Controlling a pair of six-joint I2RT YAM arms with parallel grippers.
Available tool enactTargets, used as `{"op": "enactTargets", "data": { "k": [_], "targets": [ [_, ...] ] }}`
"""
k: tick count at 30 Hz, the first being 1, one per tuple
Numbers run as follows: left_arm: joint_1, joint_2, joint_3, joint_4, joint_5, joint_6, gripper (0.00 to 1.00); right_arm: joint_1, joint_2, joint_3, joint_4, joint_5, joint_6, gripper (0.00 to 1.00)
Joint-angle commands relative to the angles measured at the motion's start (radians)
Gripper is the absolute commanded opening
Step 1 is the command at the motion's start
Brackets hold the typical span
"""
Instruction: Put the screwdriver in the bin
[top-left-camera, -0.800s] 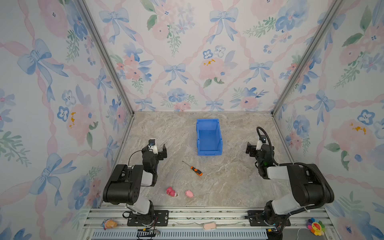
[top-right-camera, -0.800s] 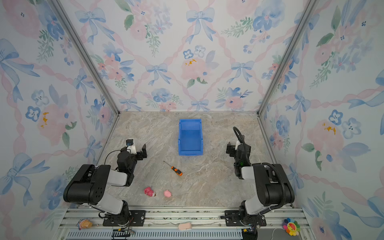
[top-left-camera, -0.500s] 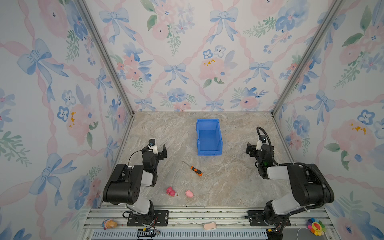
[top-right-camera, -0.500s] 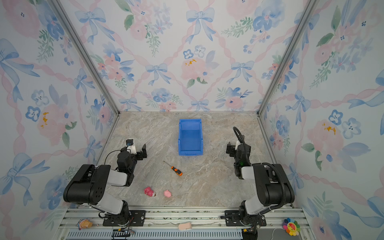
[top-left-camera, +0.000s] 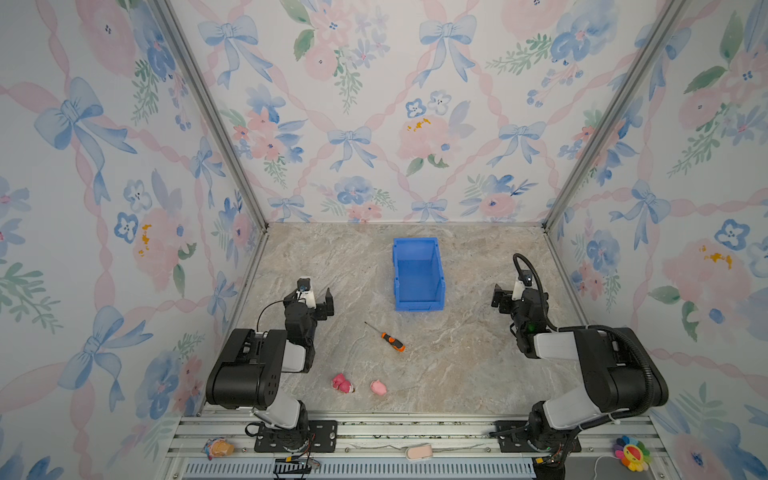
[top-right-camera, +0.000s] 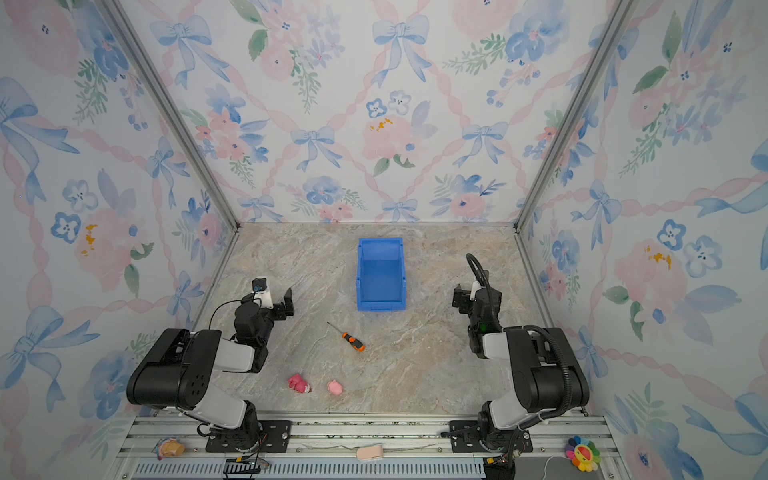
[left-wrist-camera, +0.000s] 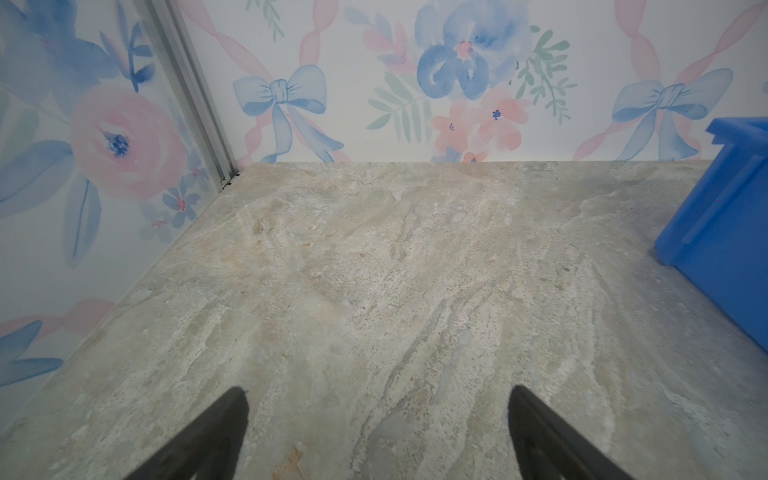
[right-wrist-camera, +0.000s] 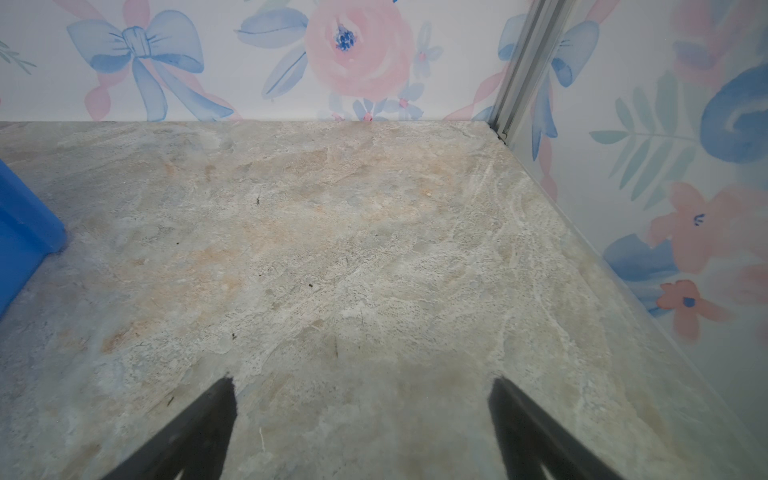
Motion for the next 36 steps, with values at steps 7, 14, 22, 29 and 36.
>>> {"op": "enactTargets", "data": {
  "k": [7, 14, 22, 29, 36],
  "targets": [
    [0.000, -0.002, -0.001, 0.026, 0.001, 0.014, 0.98, 0.005, -0.002, -0.010, 0.034, 0.002, -0.006, 0.97],
    [0.000, -0.079, -0.021, 0.001, -0.034, 0.002, 0.98, 0.037, -0.109, -0.096, 0.104, 0.012, -0.041, 0.97],
    [-0.007, -0.293, -0.040, -0.279, -0.057, -0.064, 0.98, 0.040, -0.382, -0.052, -0.413, 0.041, 0.000, 0.97],
    [-0.029, -0.328, -0.059, -0.294, -0.120, -0.092, 0.98, 0.029, -0.527, -0.143, -0.409, 0.091, 0.038, 0.97],
    [-0.030, -0.404, 0.035, -0.550, -0.156, -0.106, 0.98, 0.213, -0.619, 0.061, -0.728, 0.174, 0.032, 0.97]
  ]
}}
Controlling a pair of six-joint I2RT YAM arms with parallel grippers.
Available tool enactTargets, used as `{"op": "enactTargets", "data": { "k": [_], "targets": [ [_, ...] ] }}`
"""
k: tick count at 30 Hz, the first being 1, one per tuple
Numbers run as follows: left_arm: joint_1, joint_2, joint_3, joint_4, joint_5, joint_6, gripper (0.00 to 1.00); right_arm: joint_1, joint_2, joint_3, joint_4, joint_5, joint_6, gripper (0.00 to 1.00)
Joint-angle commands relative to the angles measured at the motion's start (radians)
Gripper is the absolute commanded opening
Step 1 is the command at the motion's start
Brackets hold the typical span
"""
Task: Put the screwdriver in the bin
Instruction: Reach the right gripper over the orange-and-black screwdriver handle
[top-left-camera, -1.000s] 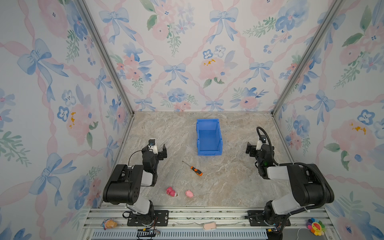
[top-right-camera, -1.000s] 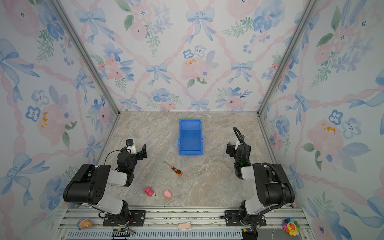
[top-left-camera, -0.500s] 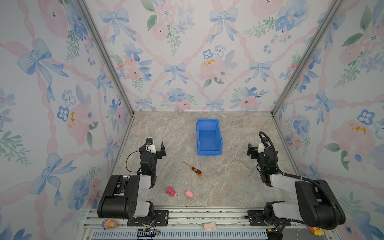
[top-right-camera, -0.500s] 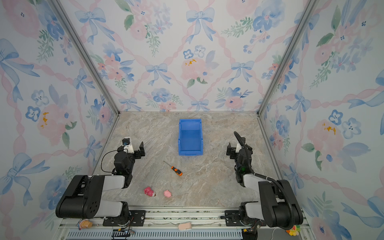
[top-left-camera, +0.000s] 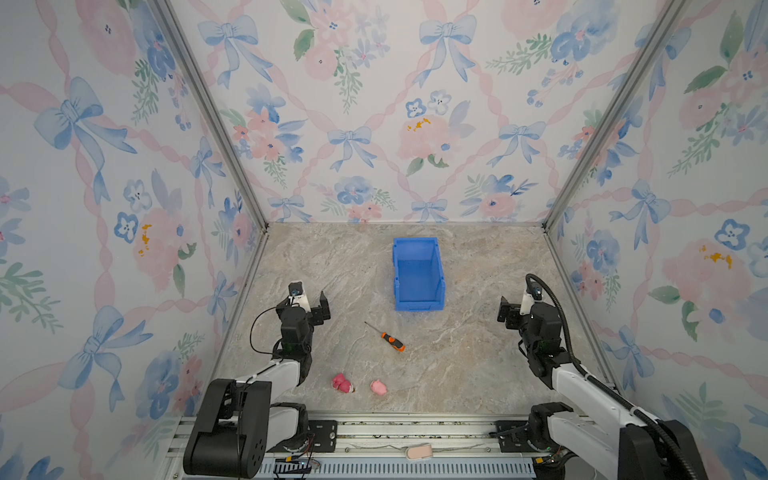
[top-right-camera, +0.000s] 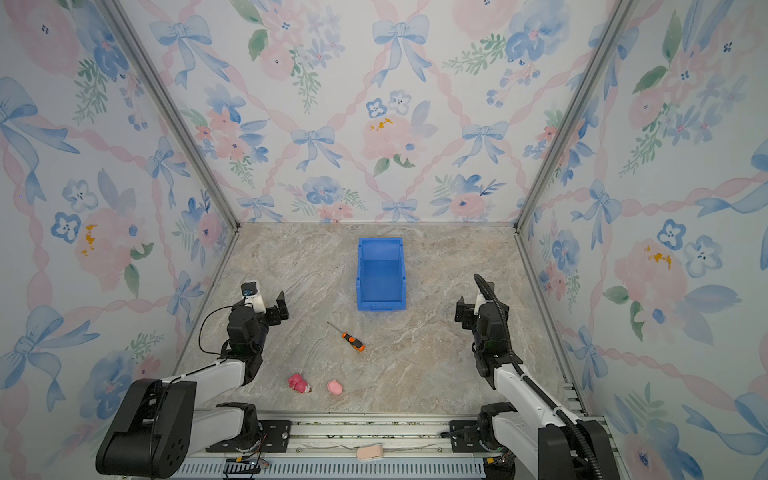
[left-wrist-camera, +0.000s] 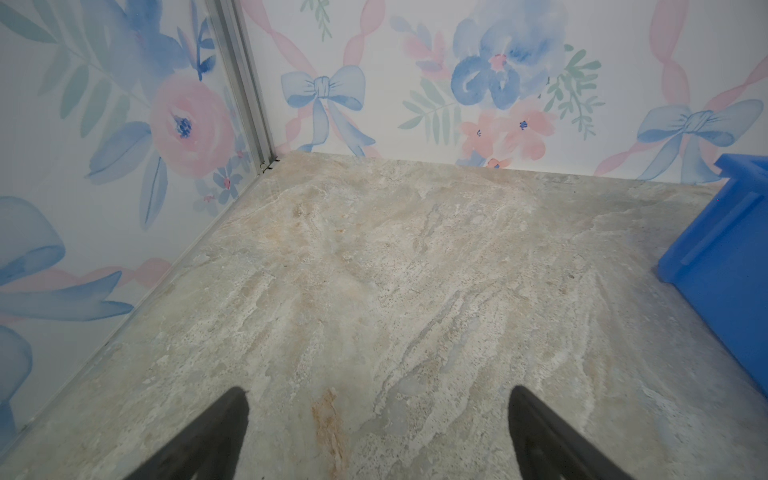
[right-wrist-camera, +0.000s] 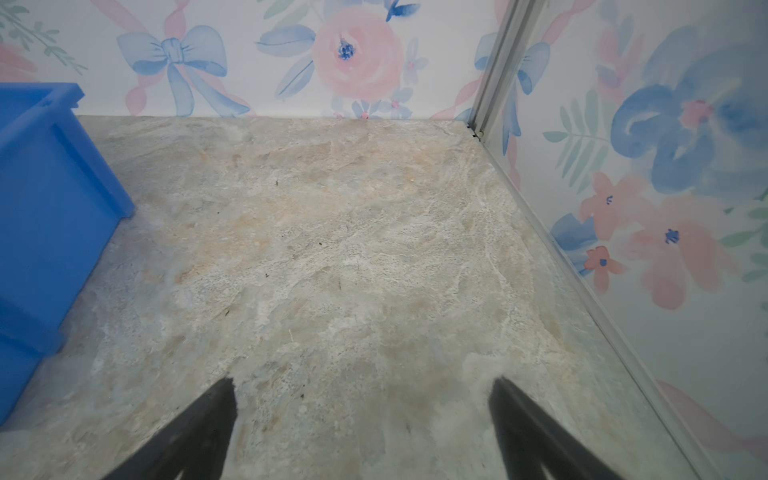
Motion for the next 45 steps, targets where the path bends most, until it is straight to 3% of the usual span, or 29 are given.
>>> {"op": "enactTargets", "data": {
  "k": [1, 6, 12, 20, 26, 36, 45],
  "targets": [
    [-0.005, -0.052, 0.076, -0.204, -0.034, -0.028, 0.98, 0.107, -0.045, 0.175, -0.248, 0.092, 0.022, 0.97],
    [-0.010, -0.128, 0.127, -0.384, 0.010, -0.086, 0.98, 0.274, 0.023, 0.422, -0.568, 0.152, 0.136, 0.97],
    [-0.018, -0.201, 0.160, -0.523, 0.096, -0.153, 0.98, 0.475, 0.224, 0.636, -0.729, -0.017, 0.113, 0.97],
    [-0.049, -0.234, 0.164, -0.539, 0.137, -0.153, 0.98, 0.720, 0.544, 0.839, -0.777, -0.070, 0.024, 0.97],
    [-0.061, -0.258, 0.156, -0.564, 0.131, -0.112, 0.98, 0.774, 0.716, 0.922, -0.757, -0.196, 0.001, 1.00],
    [-0.068, -0.275, 0.144, -0.557, 0.087, -0.099, 0.98, 0.794, 0.864, 0.955, -0.768, -0.266, -0.031, 0.97],
    [-0.069, -0.264, 0.148, -0.547, 0.088, -0.085, 0.98, 0.794, 0.906, 0.912, -0.761, -0.297, -0.020, 0.78]
  ]
}}
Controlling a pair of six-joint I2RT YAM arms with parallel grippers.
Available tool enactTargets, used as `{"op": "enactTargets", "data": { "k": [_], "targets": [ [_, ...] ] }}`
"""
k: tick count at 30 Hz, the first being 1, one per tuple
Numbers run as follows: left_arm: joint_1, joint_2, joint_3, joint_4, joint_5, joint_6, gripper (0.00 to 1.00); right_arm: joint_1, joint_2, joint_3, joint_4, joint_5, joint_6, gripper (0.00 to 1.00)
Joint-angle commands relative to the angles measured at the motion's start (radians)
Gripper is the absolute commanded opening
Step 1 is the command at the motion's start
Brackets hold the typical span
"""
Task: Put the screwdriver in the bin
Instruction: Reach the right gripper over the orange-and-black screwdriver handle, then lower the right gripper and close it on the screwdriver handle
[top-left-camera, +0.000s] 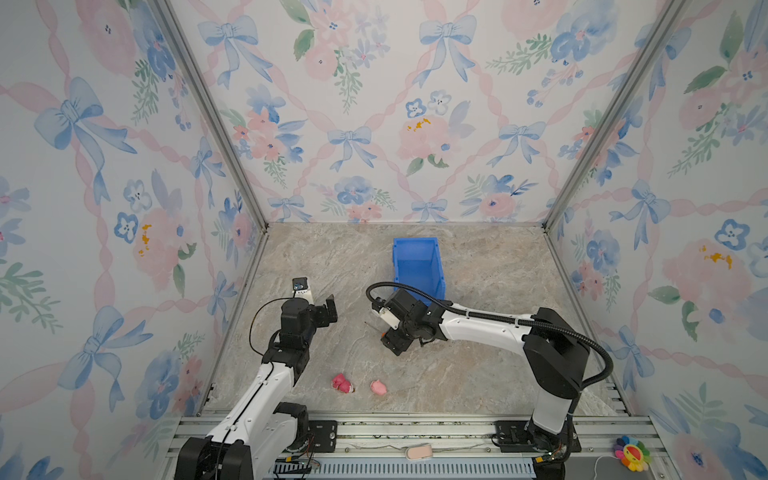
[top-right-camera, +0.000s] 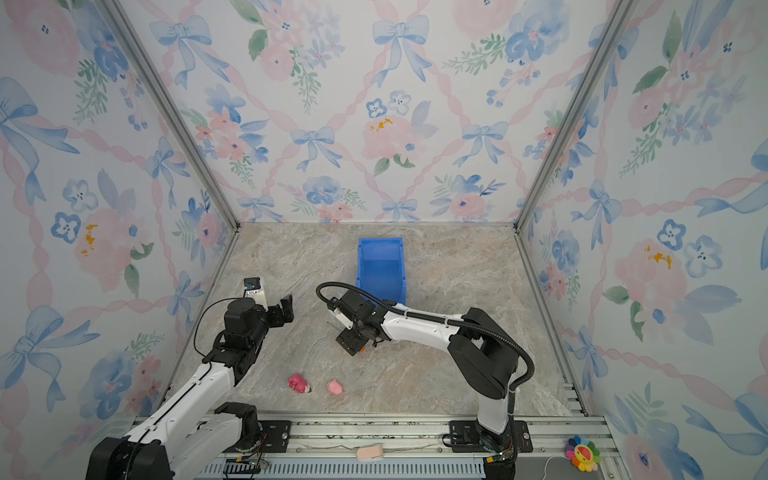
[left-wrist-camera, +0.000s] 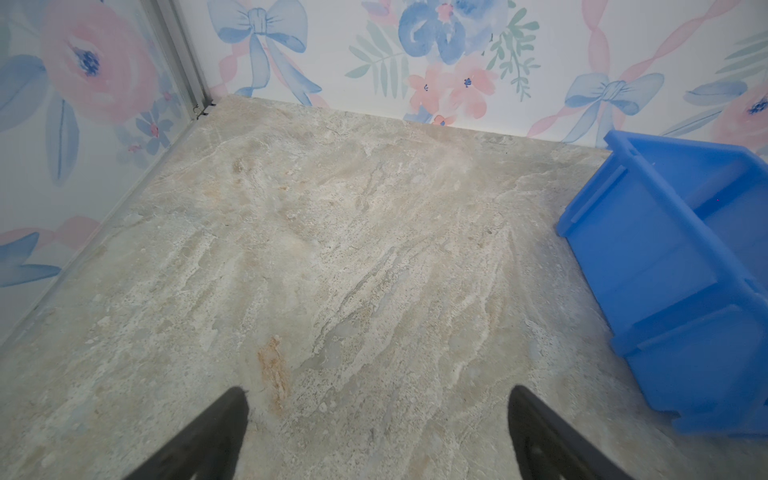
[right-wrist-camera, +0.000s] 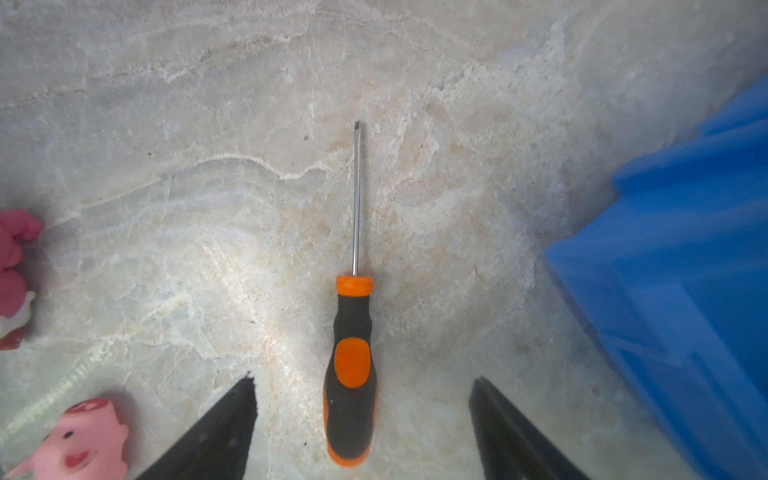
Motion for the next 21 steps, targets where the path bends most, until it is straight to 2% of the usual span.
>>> {"op": "enactTargets", "data": {
  "k": [1, 7, 15, 21],
  "targets": [
    [-0.005, -0.002, 0.008, 0.004, -0.008, 0.031, 0.98, 0.008, 0.032, -0.022, -0.020, -0.022, 0.002, 0.77],
    [-0.012, -0.001, 0.010, 0.003, -0.018, 0.042, 0.98, 0.008, 0.067, -0.026, -0.020, -0.042, 0.006, 0.70],
    [-0.015, 0.020, 0.005, 0.022, -0.071, 0.025, 0.98, 0.010, 0.101, -0.026, -0.020, -0.041, 0.022, 0.54],
    [-0.007, 0.012, 0.008, 0.022, -0.098, 0.043, 0.98, 0.012, 0.109, -0.036, -0.020, -0.036, 0.035, 0.45]
  ]
}}
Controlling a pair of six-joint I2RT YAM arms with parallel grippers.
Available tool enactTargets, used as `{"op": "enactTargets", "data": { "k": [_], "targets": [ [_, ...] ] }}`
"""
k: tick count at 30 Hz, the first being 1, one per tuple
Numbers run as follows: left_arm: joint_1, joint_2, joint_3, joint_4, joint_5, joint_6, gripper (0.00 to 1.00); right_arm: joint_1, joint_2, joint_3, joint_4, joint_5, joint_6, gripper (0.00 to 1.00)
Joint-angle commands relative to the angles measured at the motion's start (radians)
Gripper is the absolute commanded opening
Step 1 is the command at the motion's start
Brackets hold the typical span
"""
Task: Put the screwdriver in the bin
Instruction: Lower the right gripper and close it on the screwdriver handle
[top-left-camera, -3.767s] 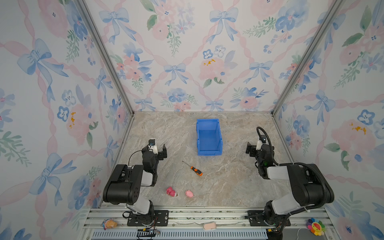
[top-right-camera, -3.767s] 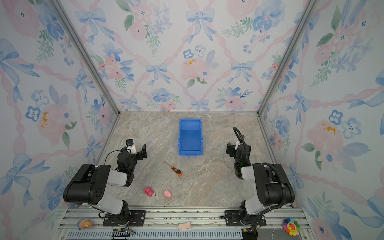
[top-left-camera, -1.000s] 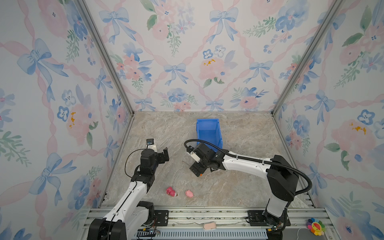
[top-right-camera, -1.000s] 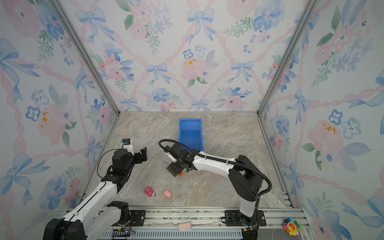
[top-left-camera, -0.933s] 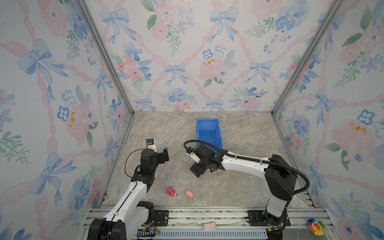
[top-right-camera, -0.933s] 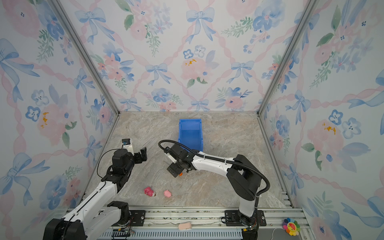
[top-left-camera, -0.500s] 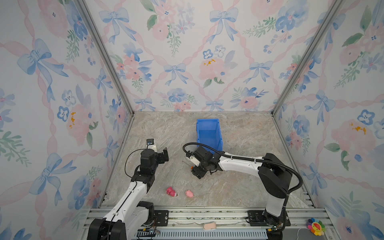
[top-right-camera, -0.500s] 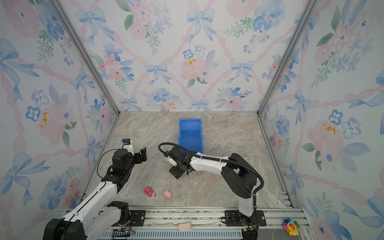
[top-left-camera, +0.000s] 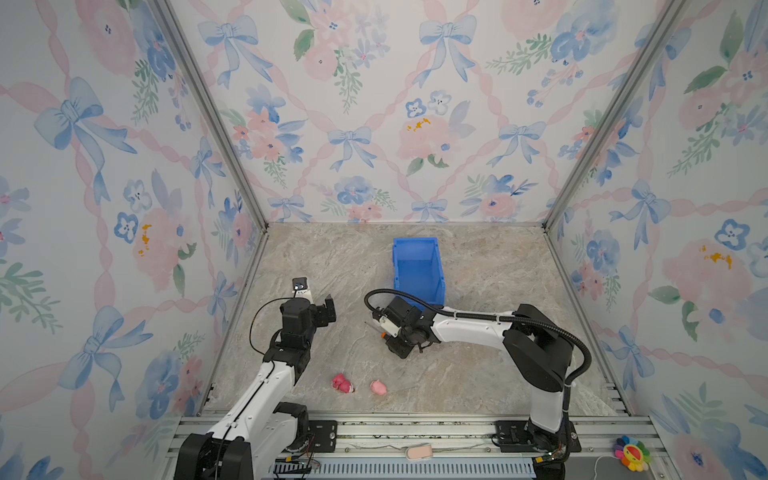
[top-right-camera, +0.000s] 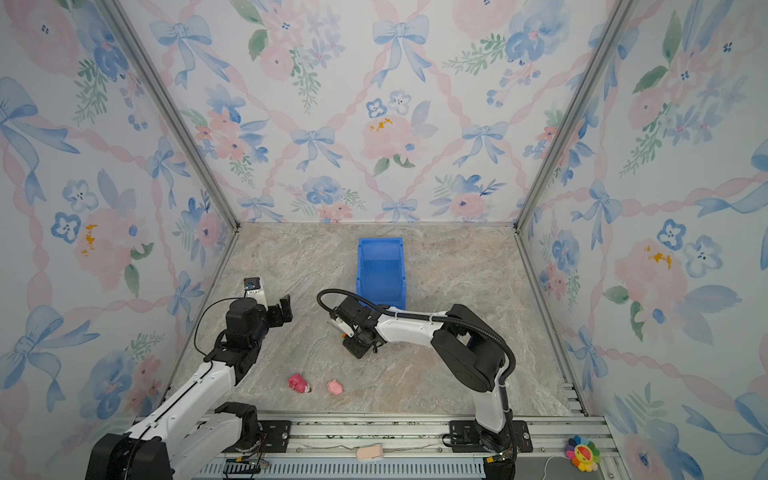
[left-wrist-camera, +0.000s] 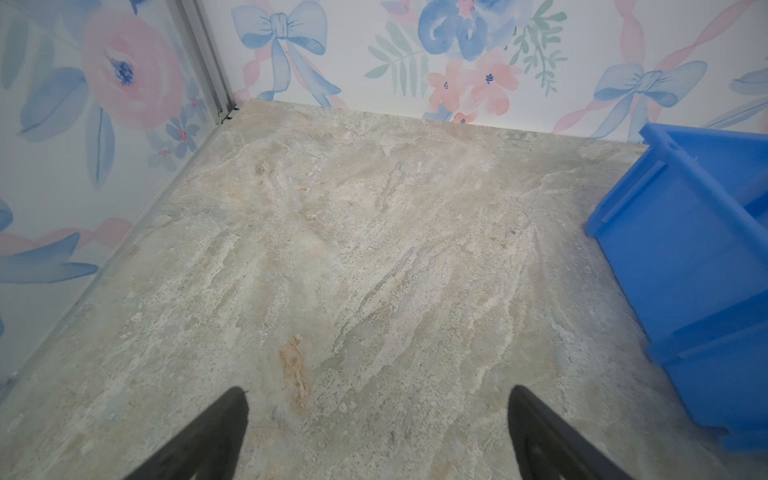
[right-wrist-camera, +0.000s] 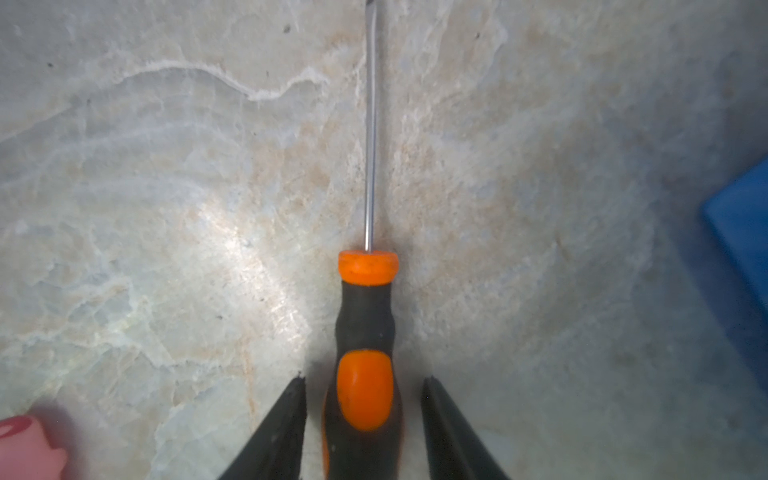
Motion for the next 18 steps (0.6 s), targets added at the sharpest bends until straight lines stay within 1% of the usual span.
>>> {"op": "enactTargets", "data": {
  "k": [1, 5, 7, 14, 18],
  "targets": [
    [0.002, -0.004, 0.008, 0.016, -0.024, 0.024, 0.98, 0.014, 0.024, -0.019, -0.023, -0.006, 0.013, 0.43],
    [0.001, -0.009, 0.005, 0.015, -0.023, 0.020, 0.98, 0.016, 0.025, -0.021, -0.043, -0.007, 0.008, 0.27],
    [0.001, -0.014, 0.005, 0.015, -0.026, 0.019, 0.98, 0.018, 0.022, -0.024, -0.053, 0.008, 0.007, 0.20],
    [-0.004, -0.034, 0.004, 0.016, -0.021, 0.030, 0.98, 0.036, -0.050, -0.048, -0.057, 0.047, 0.020, 0.07],
    [-0.006, -0.043, 0.004, 0.015, -0.011, 0.028, 0.98, 0.045, -0.135, -0.062, -0.053, 0.073, 0.057, 0.03]
  ]
}}
